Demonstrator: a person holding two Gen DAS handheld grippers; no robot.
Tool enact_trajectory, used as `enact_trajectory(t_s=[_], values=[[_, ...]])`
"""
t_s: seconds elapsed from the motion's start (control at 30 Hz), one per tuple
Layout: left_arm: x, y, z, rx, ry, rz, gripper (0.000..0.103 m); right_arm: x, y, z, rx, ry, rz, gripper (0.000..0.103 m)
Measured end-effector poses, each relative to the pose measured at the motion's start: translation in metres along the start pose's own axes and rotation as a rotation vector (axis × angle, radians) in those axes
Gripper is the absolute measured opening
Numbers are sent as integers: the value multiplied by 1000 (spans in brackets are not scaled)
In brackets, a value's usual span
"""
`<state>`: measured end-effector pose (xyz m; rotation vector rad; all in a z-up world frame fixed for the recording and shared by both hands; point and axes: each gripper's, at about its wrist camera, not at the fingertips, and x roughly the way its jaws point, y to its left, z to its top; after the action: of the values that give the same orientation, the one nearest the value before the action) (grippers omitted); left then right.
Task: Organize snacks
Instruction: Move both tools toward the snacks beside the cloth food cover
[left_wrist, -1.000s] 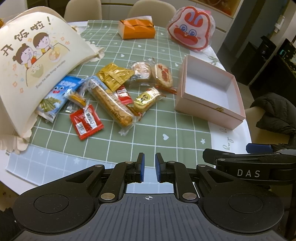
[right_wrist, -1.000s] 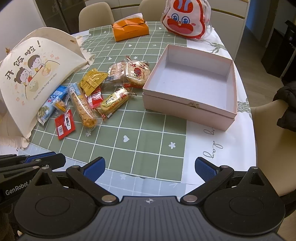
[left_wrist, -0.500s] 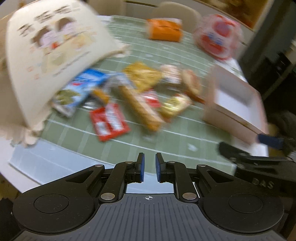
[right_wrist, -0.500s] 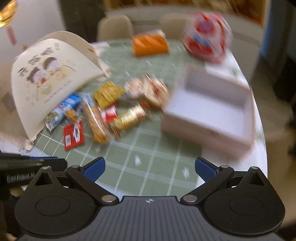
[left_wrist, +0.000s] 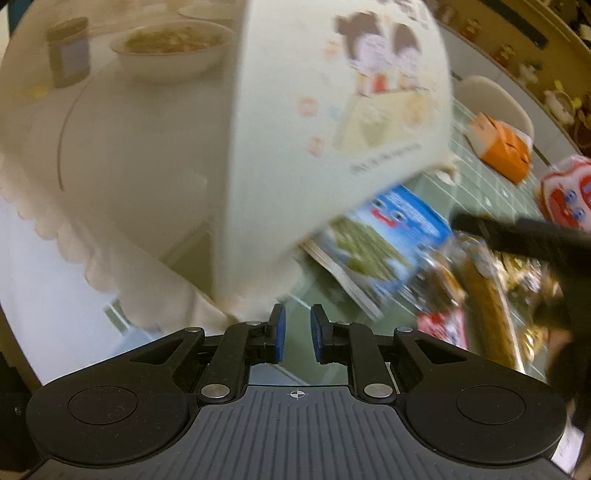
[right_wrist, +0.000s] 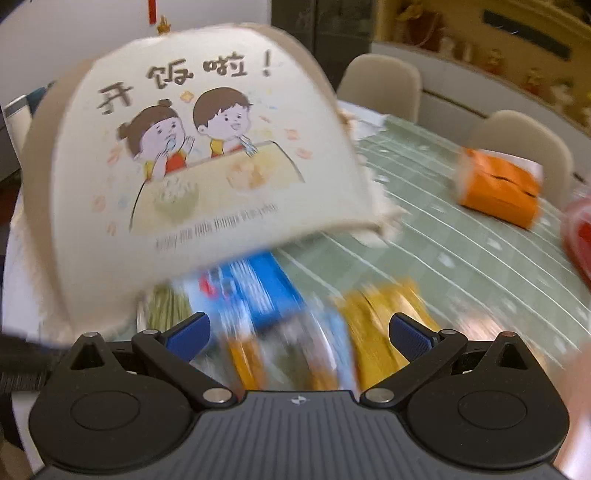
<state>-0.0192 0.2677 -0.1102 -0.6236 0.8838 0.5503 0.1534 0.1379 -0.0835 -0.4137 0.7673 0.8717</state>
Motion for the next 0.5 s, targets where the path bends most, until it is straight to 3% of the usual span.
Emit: enact_trajectory(t_s=[0.13, 0.23, 0.37, 0.5], values=[[7, 14, 5, -29, 10, -51, 18, 55, 5, 38, 29, 25, -26, 103], [9, 20, 5, -45, 17, -94, 18, 86, 4, 48, 37, 100, 67, 98], [6, 23, 3, -65, 6, -135, 18, 89, 7, 34, 31, 156, 196, 77], [5, 23, 2, -86, 10, -135, 18, 63, 21, 2, -104, 164, 225, 71]])
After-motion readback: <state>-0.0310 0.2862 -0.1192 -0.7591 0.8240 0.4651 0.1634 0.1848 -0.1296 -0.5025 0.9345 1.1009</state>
